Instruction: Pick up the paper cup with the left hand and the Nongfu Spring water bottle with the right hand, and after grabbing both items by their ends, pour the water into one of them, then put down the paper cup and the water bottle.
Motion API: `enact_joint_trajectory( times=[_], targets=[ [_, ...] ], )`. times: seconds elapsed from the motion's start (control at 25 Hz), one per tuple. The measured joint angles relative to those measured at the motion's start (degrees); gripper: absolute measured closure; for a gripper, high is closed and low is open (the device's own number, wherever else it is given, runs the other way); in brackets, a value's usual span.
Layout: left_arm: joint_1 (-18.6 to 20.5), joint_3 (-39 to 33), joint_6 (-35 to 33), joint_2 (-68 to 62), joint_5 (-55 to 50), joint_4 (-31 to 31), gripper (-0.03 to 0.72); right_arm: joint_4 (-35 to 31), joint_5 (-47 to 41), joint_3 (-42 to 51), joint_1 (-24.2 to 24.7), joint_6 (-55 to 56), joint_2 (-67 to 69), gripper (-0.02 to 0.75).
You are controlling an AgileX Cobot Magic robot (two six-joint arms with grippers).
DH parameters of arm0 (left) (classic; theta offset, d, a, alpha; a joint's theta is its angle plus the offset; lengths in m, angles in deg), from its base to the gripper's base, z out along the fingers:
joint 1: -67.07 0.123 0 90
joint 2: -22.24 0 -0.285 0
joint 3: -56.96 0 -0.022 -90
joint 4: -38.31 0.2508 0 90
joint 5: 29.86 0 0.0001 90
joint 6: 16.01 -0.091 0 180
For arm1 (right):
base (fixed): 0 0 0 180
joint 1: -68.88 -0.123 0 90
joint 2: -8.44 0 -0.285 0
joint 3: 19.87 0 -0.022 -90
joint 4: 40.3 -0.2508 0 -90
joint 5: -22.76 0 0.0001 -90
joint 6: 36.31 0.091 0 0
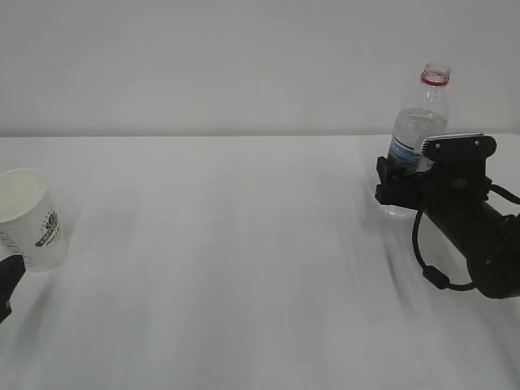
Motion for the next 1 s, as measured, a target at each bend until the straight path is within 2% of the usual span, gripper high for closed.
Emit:
enact_joint_trajectory(
  times=[0.16, 0.48, 0.76, 1.0],
  targets=[
    [0.00, 0.00, 0.00, 0.00, 0.00, 0.00, 0.111, 0.00, -0.47, -0.88, 0.00, -0.43, 0.72, 0.090],
    [0.00, 0.00, 0.00, 0.00, 0.00, 0.00, 0.111, 0.45, -0.80, -1.10, 0.00, -2.84, 0.86, 0.211],
    [0.00, 0.00, 0.00, 0.00, 0.00, 0.00, 0.111, 1.57, -1.11, -1.13, 0.00, -3.08, 0.86, 0.220],
    [0.00, 0.00, 0.00, 0.00, 0.00, 0.00, 0.111, 2.61, -5.00, -0.91, 0.00, -3.22, -1.59, 0.221]
  ],
)
